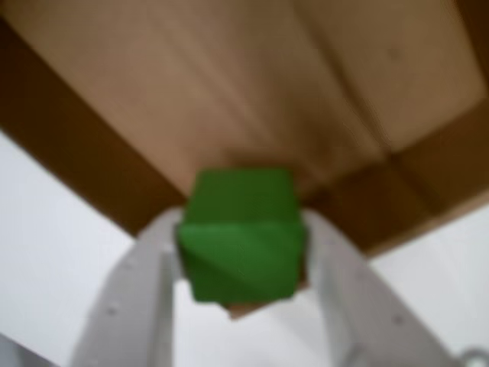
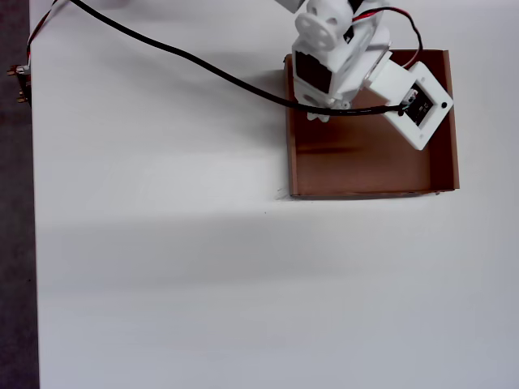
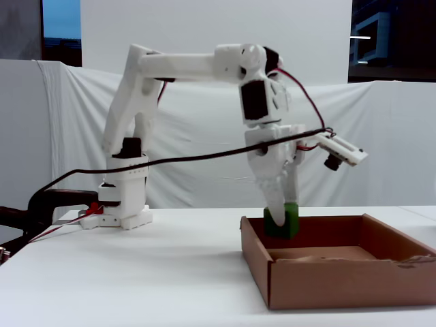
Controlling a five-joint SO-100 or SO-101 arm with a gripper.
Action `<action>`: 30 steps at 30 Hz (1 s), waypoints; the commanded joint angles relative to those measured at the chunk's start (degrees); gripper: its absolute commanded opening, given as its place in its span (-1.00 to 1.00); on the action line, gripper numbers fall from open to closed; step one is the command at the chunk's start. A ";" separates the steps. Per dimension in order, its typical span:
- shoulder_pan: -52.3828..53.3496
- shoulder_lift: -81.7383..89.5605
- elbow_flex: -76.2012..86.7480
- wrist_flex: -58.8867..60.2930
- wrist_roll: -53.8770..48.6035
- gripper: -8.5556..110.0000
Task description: Grasp a green cube and put it in a box.
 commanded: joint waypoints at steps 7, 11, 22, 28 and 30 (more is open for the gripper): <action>0.09 -3.25 -7.29 -0.18 -0.70 -0.63; -0.09 -5.80 -9.32 0.35 -0.70 -0.62; -1.23 -10.28 -12.39 0.97 -0.62 -0.62; -1.67 -11.16 -13.10 0.97 -0.62 -0.62; -1.85 -11.34 -13.27 0.97 -0.62 -0.62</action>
